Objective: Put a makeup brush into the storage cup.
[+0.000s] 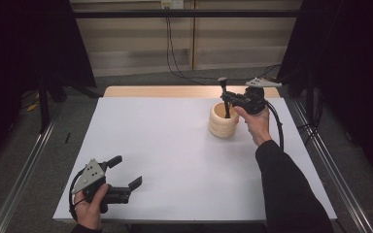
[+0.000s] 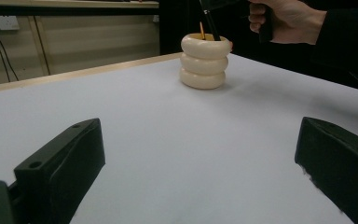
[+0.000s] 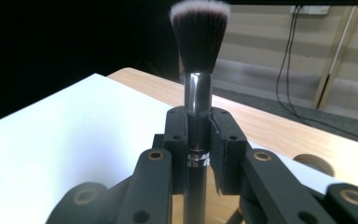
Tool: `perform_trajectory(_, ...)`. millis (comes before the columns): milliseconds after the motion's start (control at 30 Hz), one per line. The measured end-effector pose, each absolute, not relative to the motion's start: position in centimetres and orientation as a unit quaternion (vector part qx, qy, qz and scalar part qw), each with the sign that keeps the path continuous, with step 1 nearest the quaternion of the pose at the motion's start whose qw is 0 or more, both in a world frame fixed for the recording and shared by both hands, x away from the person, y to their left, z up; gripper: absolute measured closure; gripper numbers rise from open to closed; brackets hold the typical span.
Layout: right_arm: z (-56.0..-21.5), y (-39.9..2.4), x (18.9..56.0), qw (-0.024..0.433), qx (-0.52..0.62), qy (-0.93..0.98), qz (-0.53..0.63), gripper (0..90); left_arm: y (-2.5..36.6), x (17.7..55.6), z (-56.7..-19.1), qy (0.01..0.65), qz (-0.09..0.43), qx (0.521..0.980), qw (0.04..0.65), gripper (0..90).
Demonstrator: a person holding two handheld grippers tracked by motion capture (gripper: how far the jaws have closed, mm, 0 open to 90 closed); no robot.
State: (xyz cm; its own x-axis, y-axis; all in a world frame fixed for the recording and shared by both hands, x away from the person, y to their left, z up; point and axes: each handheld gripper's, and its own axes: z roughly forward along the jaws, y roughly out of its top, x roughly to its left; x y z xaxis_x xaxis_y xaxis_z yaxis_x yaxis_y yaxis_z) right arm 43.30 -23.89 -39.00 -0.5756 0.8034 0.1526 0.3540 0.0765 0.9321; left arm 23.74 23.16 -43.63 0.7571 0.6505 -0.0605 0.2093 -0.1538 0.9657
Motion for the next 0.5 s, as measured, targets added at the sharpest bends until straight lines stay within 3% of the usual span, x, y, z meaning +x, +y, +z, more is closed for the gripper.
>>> perform_trajectory(500, -40.4, -24.3, 43.1, 0.198, 0.416, 0.708, 0.536, 77.9, 23.1, 23.7, -43.6, 0.299, 0.189, 0.730, 0.585, 1.7)
